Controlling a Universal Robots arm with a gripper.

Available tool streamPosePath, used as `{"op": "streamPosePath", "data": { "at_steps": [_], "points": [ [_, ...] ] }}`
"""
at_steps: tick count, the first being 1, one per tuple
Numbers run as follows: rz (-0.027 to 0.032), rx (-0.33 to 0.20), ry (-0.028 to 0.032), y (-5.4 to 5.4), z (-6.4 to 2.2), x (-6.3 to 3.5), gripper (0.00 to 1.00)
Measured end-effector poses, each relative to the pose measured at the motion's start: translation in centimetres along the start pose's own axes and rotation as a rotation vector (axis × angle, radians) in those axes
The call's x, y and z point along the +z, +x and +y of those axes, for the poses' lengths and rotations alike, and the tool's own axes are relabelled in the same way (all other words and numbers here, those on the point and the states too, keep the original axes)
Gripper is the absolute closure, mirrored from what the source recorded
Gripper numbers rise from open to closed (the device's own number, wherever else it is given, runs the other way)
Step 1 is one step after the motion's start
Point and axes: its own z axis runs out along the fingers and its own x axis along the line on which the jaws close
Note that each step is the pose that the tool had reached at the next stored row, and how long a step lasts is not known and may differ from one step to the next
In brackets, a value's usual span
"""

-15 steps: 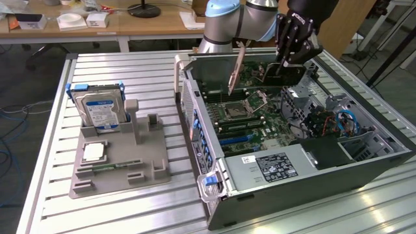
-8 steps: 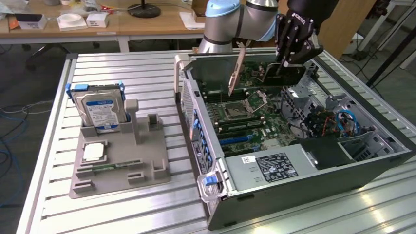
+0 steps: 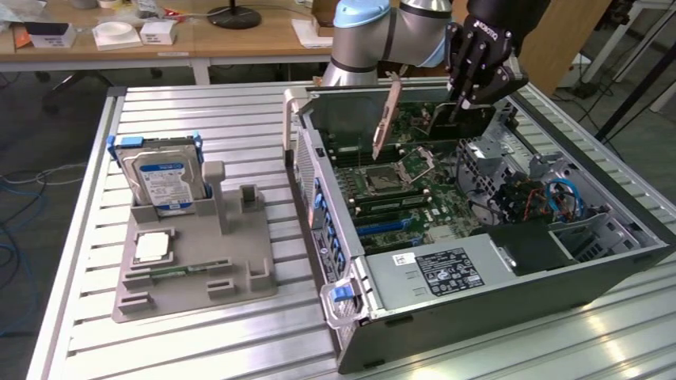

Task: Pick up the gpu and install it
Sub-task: 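Insert the gpu into the slot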

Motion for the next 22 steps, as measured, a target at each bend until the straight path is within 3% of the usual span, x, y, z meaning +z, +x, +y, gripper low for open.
{"op": "streamPosePath", "data": {
  "at_steps": [10,22],
  "points": [
    [0.0022,0.000,0.0001,0.0,-0.01,0.11,0.74],
    [0.0023,0.000,0.0000,0.0,-0.08,2.23,0.74]
  ]
}}
